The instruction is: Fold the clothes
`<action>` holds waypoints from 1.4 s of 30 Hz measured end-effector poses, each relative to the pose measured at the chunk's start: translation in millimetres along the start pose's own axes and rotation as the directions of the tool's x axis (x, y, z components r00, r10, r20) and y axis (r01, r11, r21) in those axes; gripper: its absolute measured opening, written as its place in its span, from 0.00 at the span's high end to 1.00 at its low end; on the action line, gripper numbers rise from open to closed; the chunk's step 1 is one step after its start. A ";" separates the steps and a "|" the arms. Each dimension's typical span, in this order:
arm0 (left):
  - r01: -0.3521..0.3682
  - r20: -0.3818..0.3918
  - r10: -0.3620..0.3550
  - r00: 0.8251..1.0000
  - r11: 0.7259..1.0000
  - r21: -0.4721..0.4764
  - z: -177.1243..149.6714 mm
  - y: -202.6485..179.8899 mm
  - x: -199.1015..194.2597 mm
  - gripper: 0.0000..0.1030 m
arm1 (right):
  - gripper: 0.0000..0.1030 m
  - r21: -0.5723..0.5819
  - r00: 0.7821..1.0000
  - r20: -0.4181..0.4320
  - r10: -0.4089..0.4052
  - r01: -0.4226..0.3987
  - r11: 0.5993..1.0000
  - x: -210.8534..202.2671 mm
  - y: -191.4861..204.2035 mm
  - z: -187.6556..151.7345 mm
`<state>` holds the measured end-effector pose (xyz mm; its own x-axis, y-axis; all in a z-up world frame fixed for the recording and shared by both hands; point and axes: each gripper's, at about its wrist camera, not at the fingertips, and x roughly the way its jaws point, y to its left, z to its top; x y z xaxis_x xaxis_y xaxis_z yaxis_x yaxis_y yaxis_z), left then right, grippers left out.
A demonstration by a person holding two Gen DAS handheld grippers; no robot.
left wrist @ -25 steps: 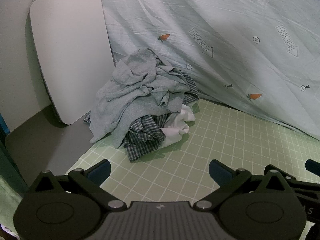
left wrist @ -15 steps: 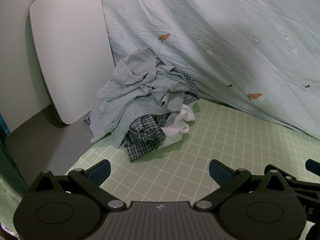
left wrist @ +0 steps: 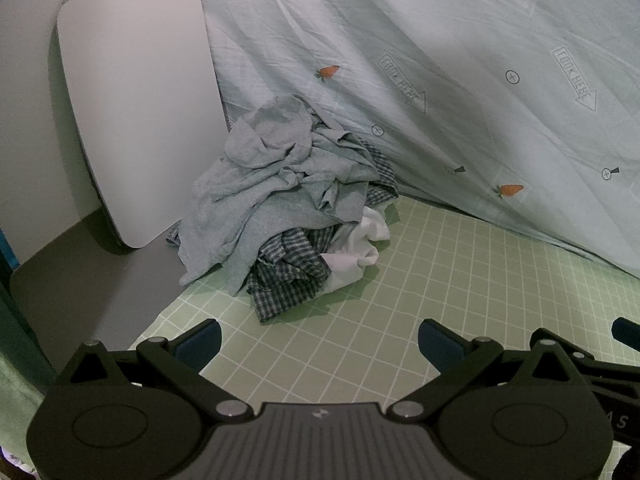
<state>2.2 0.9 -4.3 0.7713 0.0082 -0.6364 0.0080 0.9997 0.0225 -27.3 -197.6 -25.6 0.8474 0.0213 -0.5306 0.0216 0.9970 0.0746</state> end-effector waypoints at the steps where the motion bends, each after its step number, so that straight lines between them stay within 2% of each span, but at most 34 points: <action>1: 0.000 0.000 0.000 1.000 1.000 0.000 -0.2 0.5 0.1 0.00 | 0.00 0.000 1.000 -0.001 0.000 0.000 1.000 0.2 -0.1 0.1; 29: 0.003 -0.014 -0.003 1.000 1.000 0.004 1.5 -1.6 4.4 0.00 | 0.00 -0.001 1.000 -0.007 -0.001 0.001 1.000 4.5 -2.3 -2.2; 42: 0.006 -0.053 -0.006 0.999 1.000 0.003 1.9 -2.6 15.9 0.00 | 0.00 0.003 0.999 -0.030 -0.009 0.009 1.000 14.7 -4.4 -4.3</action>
<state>15.7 -1.5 -13.1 0.7365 0.0030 -0.6765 0.0148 0.9997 0.0205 -17.2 -201.4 -37.3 0.8307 0.0146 -0.5566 0.0308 0.9969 0.0720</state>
